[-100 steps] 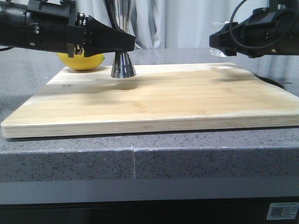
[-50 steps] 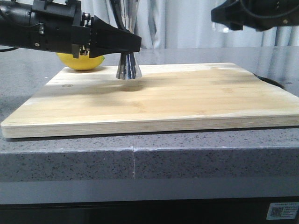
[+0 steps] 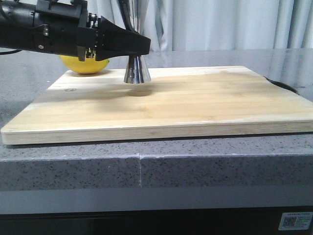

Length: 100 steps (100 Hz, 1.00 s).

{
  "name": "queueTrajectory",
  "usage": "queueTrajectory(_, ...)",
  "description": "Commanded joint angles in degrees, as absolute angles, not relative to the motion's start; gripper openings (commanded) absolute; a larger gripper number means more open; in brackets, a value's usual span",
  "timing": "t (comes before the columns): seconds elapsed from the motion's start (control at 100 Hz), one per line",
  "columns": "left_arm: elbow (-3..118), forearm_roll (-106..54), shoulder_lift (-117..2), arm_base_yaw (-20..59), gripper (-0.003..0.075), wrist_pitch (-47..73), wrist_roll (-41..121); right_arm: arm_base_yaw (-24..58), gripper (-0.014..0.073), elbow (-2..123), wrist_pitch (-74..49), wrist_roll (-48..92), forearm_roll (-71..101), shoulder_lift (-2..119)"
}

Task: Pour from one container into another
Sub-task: 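Lift the beaker and carry it above the jigger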

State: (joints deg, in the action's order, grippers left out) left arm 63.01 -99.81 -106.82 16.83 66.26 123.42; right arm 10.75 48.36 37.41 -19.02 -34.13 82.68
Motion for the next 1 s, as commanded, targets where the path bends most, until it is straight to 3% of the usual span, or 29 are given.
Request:
queueTrajectory(0.0,64.64,-104.02,-103.53,17.91,-0.0019,72.75,123.14,11.44,0.0309,49.88,41.20,-20.94,-35.47,80.02)
queueTrajectory(0.99,64.64,-103.92,-103.53,21.10,-0.0019,72.75,123.14,14.57,0.0309,57.00,37.81,-30.12,-56.08,79.76)
